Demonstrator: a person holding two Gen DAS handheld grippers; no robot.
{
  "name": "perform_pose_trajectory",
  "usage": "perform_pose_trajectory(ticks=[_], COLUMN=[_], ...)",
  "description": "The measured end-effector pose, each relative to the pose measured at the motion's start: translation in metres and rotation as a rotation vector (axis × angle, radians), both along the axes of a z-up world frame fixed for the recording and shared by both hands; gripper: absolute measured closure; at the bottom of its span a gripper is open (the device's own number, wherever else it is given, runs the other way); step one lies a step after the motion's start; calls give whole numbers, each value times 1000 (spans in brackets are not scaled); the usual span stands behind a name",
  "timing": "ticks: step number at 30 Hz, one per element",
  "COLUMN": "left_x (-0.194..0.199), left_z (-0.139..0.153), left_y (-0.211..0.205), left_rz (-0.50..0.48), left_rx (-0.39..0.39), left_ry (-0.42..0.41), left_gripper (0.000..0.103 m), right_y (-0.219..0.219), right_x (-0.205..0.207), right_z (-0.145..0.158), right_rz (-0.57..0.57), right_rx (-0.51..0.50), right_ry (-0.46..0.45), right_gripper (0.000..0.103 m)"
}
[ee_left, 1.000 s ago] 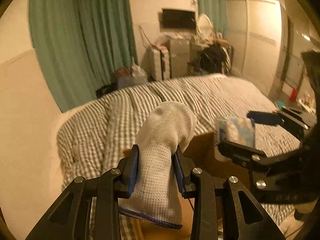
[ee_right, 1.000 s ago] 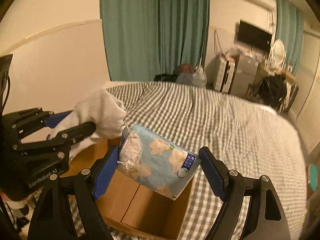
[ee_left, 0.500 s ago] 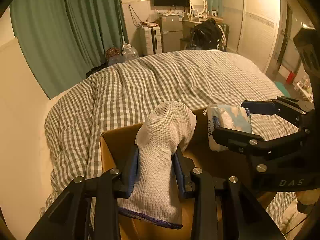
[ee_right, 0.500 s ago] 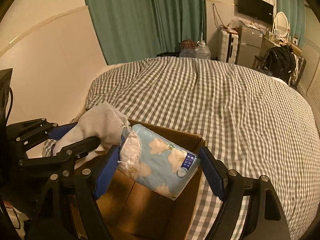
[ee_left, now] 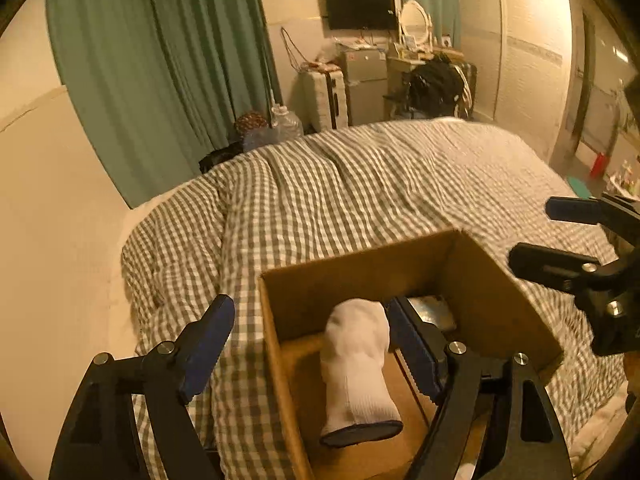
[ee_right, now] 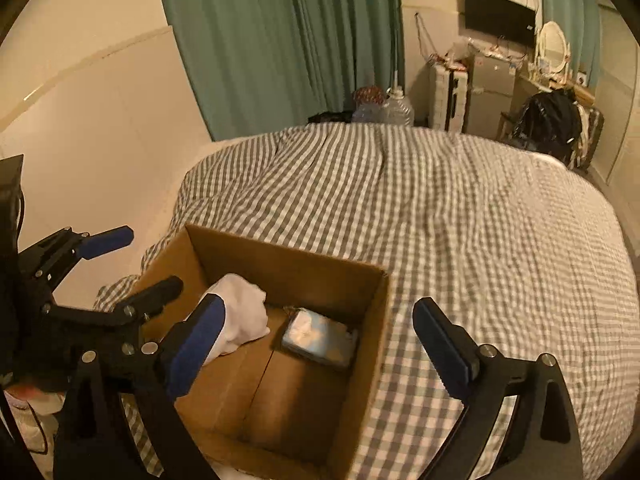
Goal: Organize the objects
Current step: 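Withdraw both tools from the box toward the remaining items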
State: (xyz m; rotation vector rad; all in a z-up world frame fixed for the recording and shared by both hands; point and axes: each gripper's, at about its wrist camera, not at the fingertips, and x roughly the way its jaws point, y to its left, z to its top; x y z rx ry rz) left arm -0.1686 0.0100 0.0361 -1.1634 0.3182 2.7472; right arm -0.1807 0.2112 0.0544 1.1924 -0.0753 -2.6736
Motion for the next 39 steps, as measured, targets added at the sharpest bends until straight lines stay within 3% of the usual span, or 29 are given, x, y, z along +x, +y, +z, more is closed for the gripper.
perform_pose_trajectory(ticks=[9, 17, 23, 32, 39], left_x=[47, 98, 121, 162, 173], left_z=[43, 41, 8, -68, -104], left_y=[-17, -38, -54, -57, -29], left_rz=[-1, -31, -39, -43, -108], left_rx=[18, 20, 23, 16, 28], left_ry=[83, 72, 6, -85, -163], left_gripper=[20, 20, 20, 20, 20], right_y=[-2, -19, -31, -43, -58], right_x=[47, 108, 140, 163, 161], right_z=[63, 85, 48, -46, -92], right_rz=[-14, 32, 77, 132, 186], right_rx=[28, 119, 229, 241, 208], right_ry=[106, 164, 108, -15, -91], right_gripper=[8, 8, 8, 8, 8])
